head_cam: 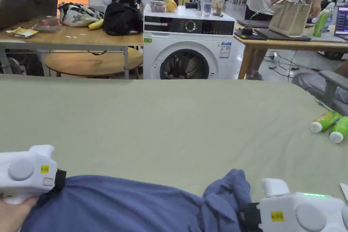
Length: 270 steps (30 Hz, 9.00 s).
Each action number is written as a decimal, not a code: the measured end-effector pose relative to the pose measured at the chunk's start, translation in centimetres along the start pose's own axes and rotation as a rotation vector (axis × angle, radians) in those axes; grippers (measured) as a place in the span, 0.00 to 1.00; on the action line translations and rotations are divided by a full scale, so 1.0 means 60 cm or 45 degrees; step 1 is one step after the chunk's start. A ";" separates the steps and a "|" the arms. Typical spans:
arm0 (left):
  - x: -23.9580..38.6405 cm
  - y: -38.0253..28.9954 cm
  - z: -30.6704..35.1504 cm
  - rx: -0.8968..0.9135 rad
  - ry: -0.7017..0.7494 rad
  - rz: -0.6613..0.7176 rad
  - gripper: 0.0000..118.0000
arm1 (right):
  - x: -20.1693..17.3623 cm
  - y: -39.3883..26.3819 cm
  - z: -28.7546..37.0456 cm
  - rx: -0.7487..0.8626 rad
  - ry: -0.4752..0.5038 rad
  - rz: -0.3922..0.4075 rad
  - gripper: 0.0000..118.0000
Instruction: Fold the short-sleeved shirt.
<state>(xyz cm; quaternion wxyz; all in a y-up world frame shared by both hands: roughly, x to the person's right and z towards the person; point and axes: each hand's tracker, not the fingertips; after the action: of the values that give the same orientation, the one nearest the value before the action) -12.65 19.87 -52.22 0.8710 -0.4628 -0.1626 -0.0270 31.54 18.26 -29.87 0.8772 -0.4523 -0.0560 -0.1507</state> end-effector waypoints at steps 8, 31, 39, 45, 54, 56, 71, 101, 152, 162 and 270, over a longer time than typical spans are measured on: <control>0.002 -0.041 0.206 0.491 -0.148 -0.088 0.01 | -0.003 0.007 0.166 0.362 -0.024 0.092 0.03; 0.015 -0.029 0.812 1.220 -0.030 -0.136 0.01 | -0.152 0.203 0.693 1.030 -0.108 0.326 0.02; 0.018 0.106 0.809 1.230 0.088 -0.169 0.01 | -0.193 0.355 0.695 1.038 -0.150 0.301 0.02; -0.001 0.179 0.781 1.262 0.090 -0.090 0.01 | -0.213 0.448 0.679 1.098 -0.151 0.303 0.02; 0.002 0.241 0.758 1.250 0.085 0.010 0.01 | -0.248 0.541 0.647 1.121 -0.238 0.358 0.02; -0.001 0.266 0.752 1.241 0.112 0.015 0.01 | -0.251 0.565 0.638 1.118 -0.245 0.356 0.02; -0.016 0.269 0.645 1.132 0.121 -0.042 0.01 | -0.257 0.588 0.530 1.007 -0.251 0.379 0.01; -0.094 -0.531 0.439 0.326 -0.178 0.099 0.01 | 0.008 -0.327 0.299 0.106 -0.004 0.161 0.01; -0.112 -0.524 0.441 0.306 -0.116 0.143 0.44 | -0.136 -0.312 0.335 0.572 0.049 0.248 0.00; -0.077 -0.536 0.363 0.128 -0.118 0.010 0.44 | -0.095 -0.314 0.358 0.548 0.034 0.170 0.00; -0.036 -0.293 0.167 0.115 -0.093 0.112 0.10 | -0.004 -0.211 0.272 0.506 -0.005 0.203 0.00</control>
<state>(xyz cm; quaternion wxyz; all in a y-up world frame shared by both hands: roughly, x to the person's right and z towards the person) -20.77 17.79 -33.66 0.8849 -0.4303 -0.1747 0.0355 27.96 24.66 -10.54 0.9582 -0.2737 -0.0504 -0.0660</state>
